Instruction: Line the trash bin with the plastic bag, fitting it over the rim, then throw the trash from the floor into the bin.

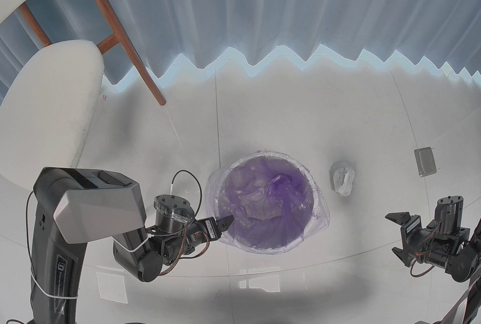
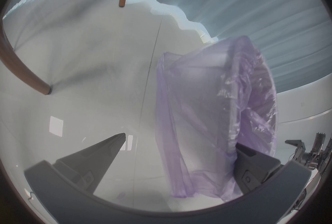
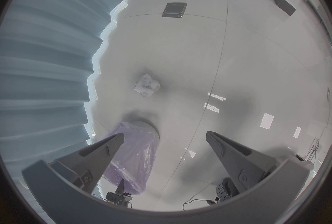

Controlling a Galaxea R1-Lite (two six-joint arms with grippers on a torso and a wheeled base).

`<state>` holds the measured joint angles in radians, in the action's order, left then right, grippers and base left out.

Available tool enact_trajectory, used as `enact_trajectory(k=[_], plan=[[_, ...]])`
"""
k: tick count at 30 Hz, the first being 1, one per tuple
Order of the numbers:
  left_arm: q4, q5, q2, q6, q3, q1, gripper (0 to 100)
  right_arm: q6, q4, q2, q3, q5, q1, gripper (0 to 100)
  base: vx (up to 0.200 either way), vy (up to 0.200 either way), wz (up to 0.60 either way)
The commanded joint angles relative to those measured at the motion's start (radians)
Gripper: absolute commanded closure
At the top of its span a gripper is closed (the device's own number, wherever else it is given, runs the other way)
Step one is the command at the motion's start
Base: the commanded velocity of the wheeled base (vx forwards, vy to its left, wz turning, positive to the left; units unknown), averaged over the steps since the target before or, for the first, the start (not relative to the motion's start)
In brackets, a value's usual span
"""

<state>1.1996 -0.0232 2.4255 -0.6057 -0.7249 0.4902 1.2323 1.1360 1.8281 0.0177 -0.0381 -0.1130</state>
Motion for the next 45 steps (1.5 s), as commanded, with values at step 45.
enact_trajectory(k=[45], plan=[[0.117, -0.004, 0.066, 0.052, -0.053, -0.005, 0, -0.002, 0.053, 0.065, -0.018, 0.000, -0.004, 0, 0.000, 0.000, 0.00]])
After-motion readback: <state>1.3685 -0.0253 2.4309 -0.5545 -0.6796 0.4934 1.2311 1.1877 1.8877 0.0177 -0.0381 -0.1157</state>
